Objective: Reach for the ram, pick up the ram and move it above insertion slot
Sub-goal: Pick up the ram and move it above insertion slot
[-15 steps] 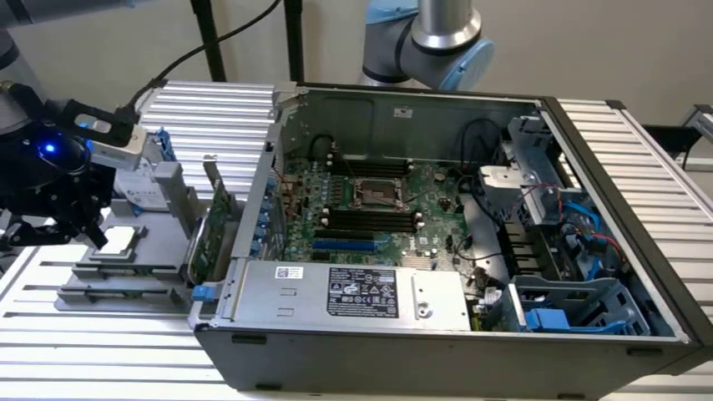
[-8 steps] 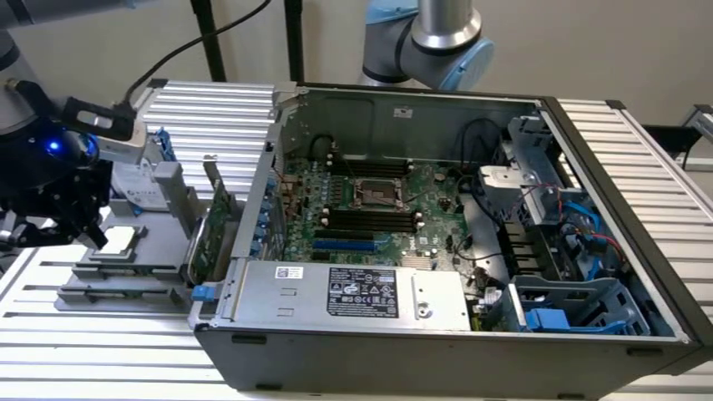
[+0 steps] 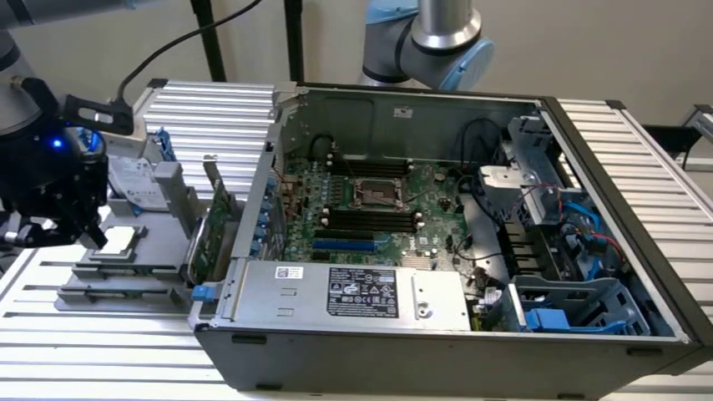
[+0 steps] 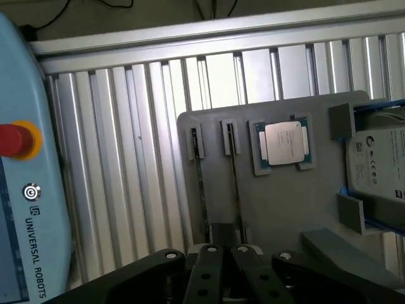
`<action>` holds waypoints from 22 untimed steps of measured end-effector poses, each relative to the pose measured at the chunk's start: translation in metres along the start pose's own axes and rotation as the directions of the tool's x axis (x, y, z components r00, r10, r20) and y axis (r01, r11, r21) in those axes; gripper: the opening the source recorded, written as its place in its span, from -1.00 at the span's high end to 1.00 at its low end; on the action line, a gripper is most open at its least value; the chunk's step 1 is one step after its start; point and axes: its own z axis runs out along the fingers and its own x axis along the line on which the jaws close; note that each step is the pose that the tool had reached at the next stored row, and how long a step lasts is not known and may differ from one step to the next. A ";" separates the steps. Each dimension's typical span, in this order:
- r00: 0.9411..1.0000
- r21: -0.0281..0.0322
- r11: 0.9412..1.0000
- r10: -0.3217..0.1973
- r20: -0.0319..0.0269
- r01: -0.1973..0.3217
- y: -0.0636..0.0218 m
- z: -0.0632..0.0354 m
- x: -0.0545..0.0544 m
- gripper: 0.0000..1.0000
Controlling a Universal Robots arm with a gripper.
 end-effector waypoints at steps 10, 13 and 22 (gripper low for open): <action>0.995 -0.001 0.995 -0.100 -0.002 0.100 0.0002 0.0009 0.001 0.79; 0.993 -0.002 0.993 -0.116 -0.003 0.116 0.0009 0.0015 0.002 0.79; 0.993 -0.002 0.993 -0.116 -0.003 0.116 0.0008 0.0016 0.004 0.52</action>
